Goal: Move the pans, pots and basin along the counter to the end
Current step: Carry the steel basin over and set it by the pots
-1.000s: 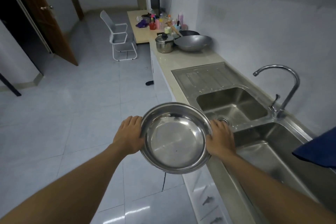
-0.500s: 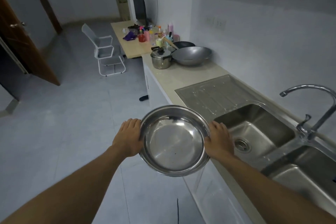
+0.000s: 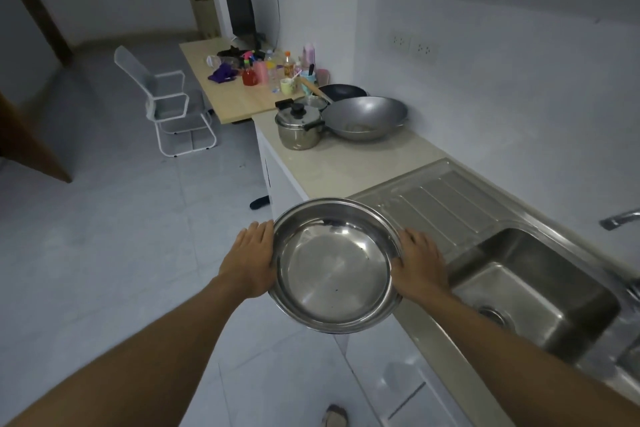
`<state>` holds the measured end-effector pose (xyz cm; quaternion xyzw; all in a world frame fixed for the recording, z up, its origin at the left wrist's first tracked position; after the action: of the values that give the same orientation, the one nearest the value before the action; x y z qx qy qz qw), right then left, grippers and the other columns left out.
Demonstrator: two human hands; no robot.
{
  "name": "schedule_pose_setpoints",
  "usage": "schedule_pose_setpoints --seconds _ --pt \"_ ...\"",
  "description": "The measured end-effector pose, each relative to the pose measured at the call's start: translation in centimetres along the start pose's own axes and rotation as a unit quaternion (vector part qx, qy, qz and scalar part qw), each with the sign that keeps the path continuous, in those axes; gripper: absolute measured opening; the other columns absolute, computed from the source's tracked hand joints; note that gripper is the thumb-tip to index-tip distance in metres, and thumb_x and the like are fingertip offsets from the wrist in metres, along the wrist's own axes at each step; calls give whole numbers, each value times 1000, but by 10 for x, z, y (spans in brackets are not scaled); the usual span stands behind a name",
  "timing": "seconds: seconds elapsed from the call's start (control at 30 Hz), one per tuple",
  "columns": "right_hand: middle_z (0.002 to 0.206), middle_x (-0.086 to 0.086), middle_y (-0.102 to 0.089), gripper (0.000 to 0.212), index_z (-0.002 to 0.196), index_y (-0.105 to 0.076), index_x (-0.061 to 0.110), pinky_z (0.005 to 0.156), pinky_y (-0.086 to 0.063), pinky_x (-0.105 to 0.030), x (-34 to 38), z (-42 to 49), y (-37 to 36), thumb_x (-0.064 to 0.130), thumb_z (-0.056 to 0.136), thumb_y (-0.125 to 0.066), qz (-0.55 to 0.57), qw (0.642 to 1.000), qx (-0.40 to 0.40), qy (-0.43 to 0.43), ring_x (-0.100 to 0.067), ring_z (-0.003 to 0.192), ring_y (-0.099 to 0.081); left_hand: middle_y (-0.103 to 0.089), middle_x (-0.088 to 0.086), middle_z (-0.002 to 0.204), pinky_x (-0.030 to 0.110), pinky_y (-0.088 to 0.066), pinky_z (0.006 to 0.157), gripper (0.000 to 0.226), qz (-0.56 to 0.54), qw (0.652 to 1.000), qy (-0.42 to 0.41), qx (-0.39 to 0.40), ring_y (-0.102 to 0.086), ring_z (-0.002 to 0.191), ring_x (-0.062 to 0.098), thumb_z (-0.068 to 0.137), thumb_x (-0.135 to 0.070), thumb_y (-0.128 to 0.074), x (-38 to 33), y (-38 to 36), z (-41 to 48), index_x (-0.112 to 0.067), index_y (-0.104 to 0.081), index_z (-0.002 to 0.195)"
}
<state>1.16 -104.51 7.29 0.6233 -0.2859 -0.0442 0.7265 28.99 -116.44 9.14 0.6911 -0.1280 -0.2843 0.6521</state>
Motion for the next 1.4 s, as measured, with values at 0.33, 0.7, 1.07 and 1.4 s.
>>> schedule_pose_setpoints --seconds 0.33,0.7,1.07,1.4 --pt "163 -5 -26 62 154 -28 18 121 -17 -45 1 143 -34 28 96 -50 -11 999 29 -38 -30 150 -18 12 10 165 41 2 124 86 44 997 -28 60 10 152 26 101 -33 -48 33 -10 158 -10 13 156" --pt "158 -1 -33 59 149 -35 21 116 -24 -47 -1 233 -65 26 93 -54 -18 991 30 -133 -26 147 -22 17 7 165 39 0 124 93 65 984 -121 110 10 152 22 98 -36 -54 57 -36 298 -11 15 155" --pt "154 -7 -38 56 148 -38 14 115 -23 -47 15 273 -86 25 95 -54 0 966 -15 -260 -31 145 -26 16 7 165 37 1 122 98 88 956 -239 147 8 153 22 95 -29 -61 69 -52 424 -10 13 156" --pt "150 -5 -41 51 144 -42 18 114 -26 -48 8 315 -100 25 95 -52 18 948 -21 -318 -30 142 -29 16 8 165 40 -3 124 90 112 939 -270 183 8 153 24 97 -21 -53 58 -82 500 -7 15 155"
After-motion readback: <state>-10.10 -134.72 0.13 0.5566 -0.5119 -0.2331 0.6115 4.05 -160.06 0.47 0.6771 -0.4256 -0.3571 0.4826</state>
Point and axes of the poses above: each hand's wrist, its own z-axis towards the middle knuckle, its own y-axis out of the back of the hand, x = y × z, the point moved 6 cm from there along z, towards the middle knuckle
